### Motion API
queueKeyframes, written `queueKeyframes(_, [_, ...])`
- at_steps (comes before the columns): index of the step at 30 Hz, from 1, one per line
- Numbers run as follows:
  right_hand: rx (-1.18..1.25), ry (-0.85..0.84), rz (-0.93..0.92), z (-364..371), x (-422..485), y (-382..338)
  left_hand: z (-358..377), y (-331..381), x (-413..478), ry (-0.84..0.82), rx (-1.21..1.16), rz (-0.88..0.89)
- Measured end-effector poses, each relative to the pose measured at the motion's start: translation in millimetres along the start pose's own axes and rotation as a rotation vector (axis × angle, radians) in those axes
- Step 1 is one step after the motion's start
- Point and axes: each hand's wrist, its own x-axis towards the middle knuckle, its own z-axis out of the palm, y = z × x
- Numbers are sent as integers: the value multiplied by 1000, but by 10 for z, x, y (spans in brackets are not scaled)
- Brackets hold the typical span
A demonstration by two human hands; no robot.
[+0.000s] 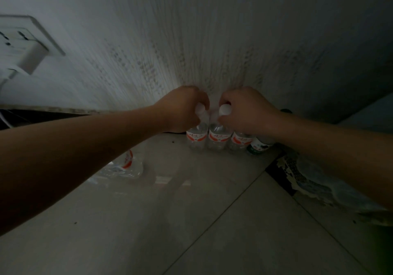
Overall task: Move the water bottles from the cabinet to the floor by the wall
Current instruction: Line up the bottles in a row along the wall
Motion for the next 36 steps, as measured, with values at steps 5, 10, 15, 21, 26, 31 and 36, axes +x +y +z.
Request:
queueKeyframes(5, [-20, 8, -3, -18, -8, -8, 29, -32, 14, 5, 1, 2])
queueKeyframes(10, [-24, -6, -7, -17, -21, -5, 47, -52, 20, 11, -14, 2])
queueKeyframes(15, [-1, -26, 0, -31, -26, -11, 57, -70, 20, 11, 11, 0])
queueKeyframes(21, [-7, -39, 1, -13, -19, -9, 72, -87, 39, 23, 37, 12])
queueKeyframes(26, [-7, -36, 2, -17, -12, -17, 84, -88, 51, 23, 43, 25])
queueKeyframes(31, [-3, -39, 12, -30, -16, -37, 87, -97, 56, 24, 48, 20])
queueKeyframes(36, [-22, -54, 31, -48, -18, -74, 78, -105, 50, 38, 34, 6])
